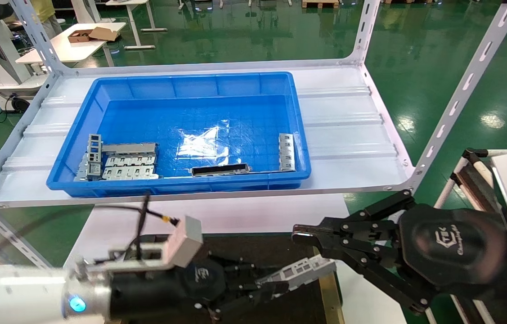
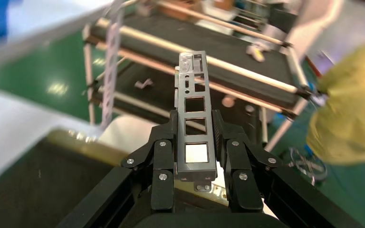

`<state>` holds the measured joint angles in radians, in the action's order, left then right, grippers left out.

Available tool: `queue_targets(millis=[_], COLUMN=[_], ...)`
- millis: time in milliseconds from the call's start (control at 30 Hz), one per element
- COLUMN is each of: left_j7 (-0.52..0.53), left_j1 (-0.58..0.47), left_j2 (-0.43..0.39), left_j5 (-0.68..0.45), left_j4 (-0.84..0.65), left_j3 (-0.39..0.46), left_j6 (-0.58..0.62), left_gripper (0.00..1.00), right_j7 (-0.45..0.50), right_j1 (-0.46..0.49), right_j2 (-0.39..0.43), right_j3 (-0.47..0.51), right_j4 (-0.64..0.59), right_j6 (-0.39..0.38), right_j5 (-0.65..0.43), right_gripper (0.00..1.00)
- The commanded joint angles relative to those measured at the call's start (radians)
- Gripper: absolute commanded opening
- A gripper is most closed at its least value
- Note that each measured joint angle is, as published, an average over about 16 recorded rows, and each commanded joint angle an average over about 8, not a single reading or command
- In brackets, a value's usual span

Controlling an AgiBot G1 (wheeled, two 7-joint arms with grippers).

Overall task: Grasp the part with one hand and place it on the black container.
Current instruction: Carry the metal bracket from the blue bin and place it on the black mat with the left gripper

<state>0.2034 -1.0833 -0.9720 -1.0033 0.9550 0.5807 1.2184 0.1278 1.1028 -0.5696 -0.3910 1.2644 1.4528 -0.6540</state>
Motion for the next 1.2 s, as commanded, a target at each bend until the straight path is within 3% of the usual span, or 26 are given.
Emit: queue_targets(millis=[33,367,667,933,1200], left_j7=[0.049,0.243,0.330,0.358,0.406], left_j1=[0.064,0.303,0.352,0.331,0.300], left_j2=[0.010,-0.050,-0.216,-0.344,-0.381], left_j5=[-0.002,-0.157,-0.300,-0.334,-0.271], left_j4=[0.064,0.256,0.172,0.032,-0.029], left_j3=[0.001,0.041,0.100,0.132,0.204], left_j6=[-0.071,-0.609,-0.999,-1.203,-1.270], left_gripper=[0.00,0.00,0.00,0.00,0.00], right_j7=[0.000,0.000,0.000,0.000,0.000], right_j1=[0.000,0.000,0.000,0.000,0.000], right_j2=[0.000,0.000,0.000,0.000,0.000], right_j3=[0.000,0.000,0.000,0.000,0.000], right_j4=[0.000,0.000,0.000,0.000,0.000], right_j6=[0.000,0.000,0.000,0.000,0.000], right_j5=[0.000,0.000,0.000,0.000,0.000], right_gripper=[0.00,0.00,0.00,0.00,0.00])
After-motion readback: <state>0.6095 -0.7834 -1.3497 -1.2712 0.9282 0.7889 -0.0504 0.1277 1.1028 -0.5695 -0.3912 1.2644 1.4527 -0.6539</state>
